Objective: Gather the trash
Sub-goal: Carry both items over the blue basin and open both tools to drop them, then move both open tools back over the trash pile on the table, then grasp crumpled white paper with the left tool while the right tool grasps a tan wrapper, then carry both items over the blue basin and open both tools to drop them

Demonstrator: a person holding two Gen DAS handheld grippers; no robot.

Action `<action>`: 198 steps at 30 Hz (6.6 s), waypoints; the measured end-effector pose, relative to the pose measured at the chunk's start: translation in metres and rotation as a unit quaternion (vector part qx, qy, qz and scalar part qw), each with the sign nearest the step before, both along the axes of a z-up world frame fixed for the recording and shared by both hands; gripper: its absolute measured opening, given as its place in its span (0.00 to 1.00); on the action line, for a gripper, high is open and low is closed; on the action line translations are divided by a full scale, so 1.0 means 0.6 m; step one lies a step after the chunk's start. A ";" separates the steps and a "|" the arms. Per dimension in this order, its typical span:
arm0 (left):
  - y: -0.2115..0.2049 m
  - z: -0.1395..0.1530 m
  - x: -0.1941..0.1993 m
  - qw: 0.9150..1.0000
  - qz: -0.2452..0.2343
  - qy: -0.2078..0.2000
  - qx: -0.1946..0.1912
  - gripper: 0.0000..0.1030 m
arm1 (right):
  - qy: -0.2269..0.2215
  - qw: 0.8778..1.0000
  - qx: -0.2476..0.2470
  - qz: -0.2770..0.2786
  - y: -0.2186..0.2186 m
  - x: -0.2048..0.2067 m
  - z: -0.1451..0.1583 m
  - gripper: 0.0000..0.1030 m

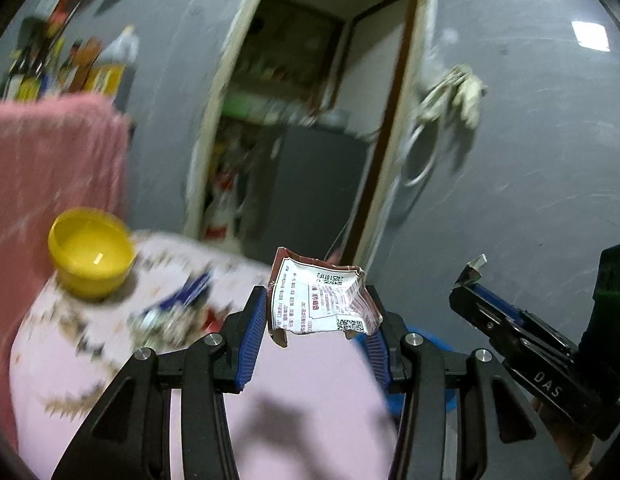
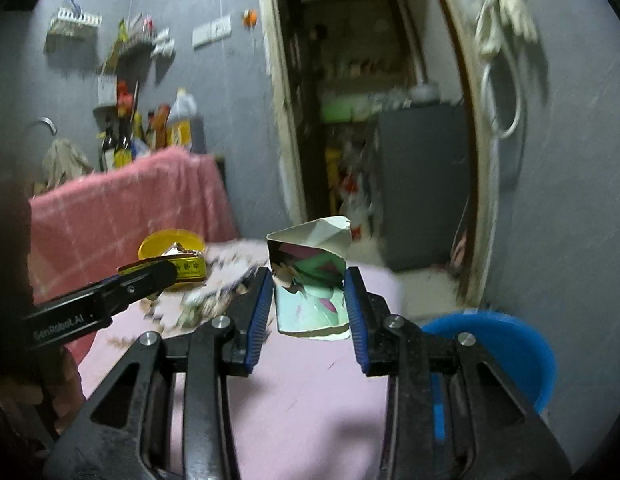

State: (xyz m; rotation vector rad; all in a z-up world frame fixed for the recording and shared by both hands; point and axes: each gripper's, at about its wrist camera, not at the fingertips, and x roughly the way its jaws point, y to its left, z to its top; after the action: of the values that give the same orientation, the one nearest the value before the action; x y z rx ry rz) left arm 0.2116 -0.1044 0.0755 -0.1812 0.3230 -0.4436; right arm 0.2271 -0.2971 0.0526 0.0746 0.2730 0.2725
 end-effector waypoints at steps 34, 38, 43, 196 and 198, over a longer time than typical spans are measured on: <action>-0.312 -0.171 0.218 0.955 -0.157 0.227 0.109 0.44 | 0.176 0.967 0.059 -0.176 -0.284 0.112 -0.160 0.44; -0.309 -0.184 0.224 0.953 -0.155 0.238 0.102 0.51 | 0.185 0.964 0.061 -0.181 -0.286 0.115 -0.167 0.50; -0.295 -0.179 0.228 0.956 -0.144 0.238 0.091 0.52 | 0.183 0.962 0.070 -0.188 -0.295 0.106 -0.163 0.56; -0.122 0.061 0.057 0.993 -0.091 -0.071 0.014 0.15 | -0.120 0.990 -0.006 -0.072 -0.084 -0.013 0.068 0.30; -0.146 0.059 0.063 0.992 -0.104 -0.068 0.016 0.15 | -0.121 0.989 -0.006 -0.083 -0.107 -0.017 0.066 0.31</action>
State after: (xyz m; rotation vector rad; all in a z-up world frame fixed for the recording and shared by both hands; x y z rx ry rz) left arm 0.2495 -0.1918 0.1111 -0.0847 0.2146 -0.6530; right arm 0.2167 -0.3611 0.0923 0.0509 0.0271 0.1123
